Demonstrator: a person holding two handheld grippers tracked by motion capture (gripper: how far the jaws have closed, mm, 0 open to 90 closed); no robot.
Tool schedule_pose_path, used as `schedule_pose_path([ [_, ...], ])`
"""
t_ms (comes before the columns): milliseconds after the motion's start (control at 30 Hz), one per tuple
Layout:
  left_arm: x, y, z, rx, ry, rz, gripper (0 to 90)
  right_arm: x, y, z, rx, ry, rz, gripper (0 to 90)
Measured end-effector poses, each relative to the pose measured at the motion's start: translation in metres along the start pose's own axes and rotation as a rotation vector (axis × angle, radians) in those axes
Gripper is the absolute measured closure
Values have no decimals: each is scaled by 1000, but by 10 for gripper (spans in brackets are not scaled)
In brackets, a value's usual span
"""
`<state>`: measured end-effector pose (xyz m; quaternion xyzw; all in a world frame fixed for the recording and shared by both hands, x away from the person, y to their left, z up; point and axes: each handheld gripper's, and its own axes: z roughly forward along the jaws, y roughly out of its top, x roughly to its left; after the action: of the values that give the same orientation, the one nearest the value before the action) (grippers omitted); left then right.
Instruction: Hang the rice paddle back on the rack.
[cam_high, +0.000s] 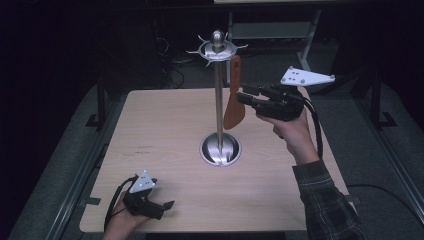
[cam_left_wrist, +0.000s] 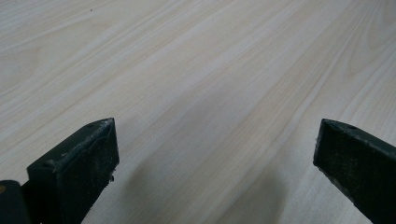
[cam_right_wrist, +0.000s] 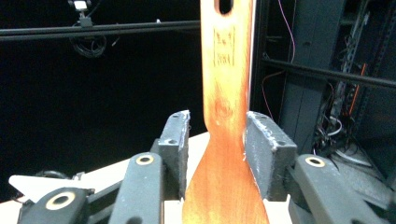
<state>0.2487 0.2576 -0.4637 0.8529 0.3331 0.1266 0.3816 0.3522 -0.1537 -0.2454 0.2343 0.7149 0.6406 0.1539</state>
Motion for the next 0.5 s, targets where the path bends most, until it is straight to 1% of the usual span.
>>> schedule_pose_path([
  [100, 1, 1, 2, 11, 1, 6, 0, -1, -8, -3, 24, -6, 10, 566],
  [200, 1, 2, 4, 11, 4, 0, 0, -1, -16, -6, 37, -19, 10, 532],
  [333, 1, 2, 5, 25, 5, 14, 0, -2, -27, -12, 66, -44, 12, 479],
  [500, 1, 1, 4, 17, 3, 5, 0, -4, -44, -17, 92, -69, 32, 442],
])
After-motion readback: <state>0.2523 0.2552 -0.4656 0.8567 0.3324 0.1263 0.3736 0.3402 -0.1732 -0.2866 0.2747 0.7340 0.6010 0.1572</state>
